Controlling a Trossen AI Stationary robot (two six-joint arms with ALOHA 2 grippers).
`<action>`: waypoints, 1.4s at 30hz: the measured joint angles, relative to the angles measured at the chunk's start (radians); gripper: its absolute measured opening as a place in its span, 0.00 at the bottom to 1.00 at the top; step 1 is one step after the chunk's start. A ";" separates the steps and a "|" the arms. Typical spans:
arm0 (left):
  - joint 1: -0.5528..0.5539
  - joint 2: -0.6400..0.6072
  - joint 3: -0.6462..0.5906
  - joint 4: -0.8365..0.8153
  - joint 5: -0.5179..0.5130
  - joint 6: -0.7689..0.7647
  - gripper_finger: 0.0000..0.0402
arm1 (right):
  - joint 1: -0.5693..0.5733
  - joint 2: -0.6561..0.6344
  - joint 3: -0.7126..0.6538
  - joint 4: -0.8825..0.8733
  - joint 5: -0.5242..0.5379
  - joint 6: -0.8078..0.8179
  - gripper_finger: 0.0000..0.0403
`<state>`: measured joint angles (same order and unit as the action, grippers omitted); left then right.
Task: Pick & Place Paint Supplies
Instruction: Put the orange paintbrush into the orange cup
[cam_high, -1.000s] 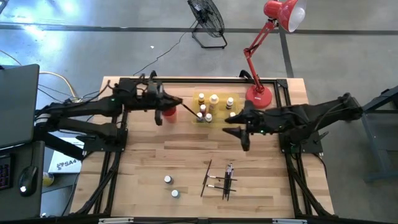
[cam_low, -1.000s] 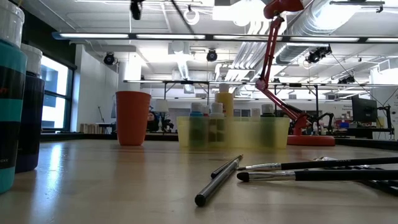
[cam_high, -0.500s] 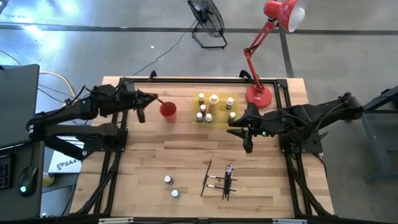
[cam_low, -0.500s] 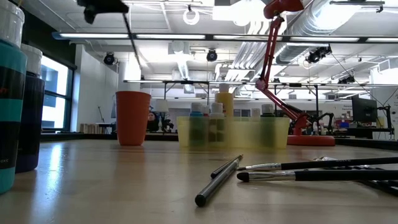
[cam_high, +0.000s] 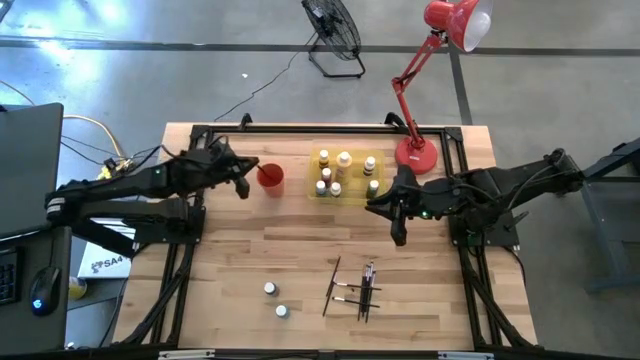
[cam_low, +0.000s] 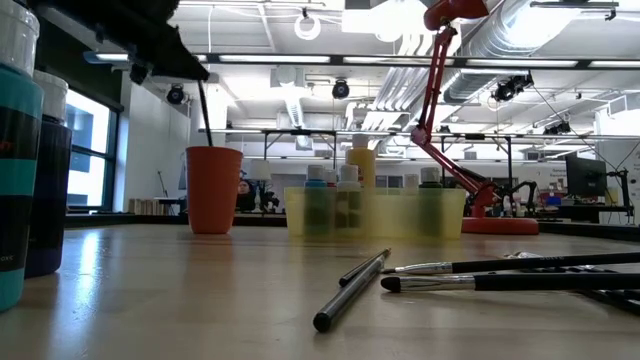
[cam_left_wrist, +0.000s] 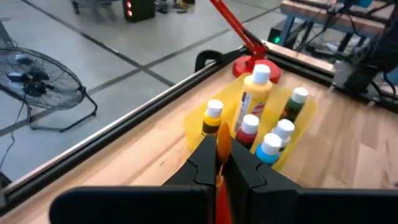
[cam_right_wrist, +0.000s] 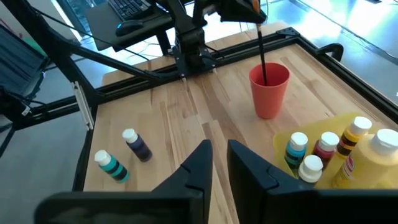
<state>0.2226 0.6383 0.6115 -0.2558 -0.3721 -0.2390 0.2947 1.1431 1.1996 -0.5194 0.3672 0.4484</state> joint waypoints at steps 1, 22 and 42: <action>0.001 0.007 -0.015 0.027 -0.001 -0.002 0.01 | 0.000 0.000 0.000 0.000 0.000 0.000 0.10; 0.000 0.264 -0.089 0.129 -0.026 -0.084 0.01 | 0.000 0.011 0.000 0.011 0.001 0.001 0.10; 0.000 0.291 -0.090 0.224 -0.079 -0.085 0.36 | 0.000 0.011 0.000 0.000 -0.003 0.022 0.10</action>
<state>0.2230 0.9294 0.5213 -0.0315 -0.4507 -0.3236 0.2947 1.1538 1.1999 -0.5198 0.3637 0.4702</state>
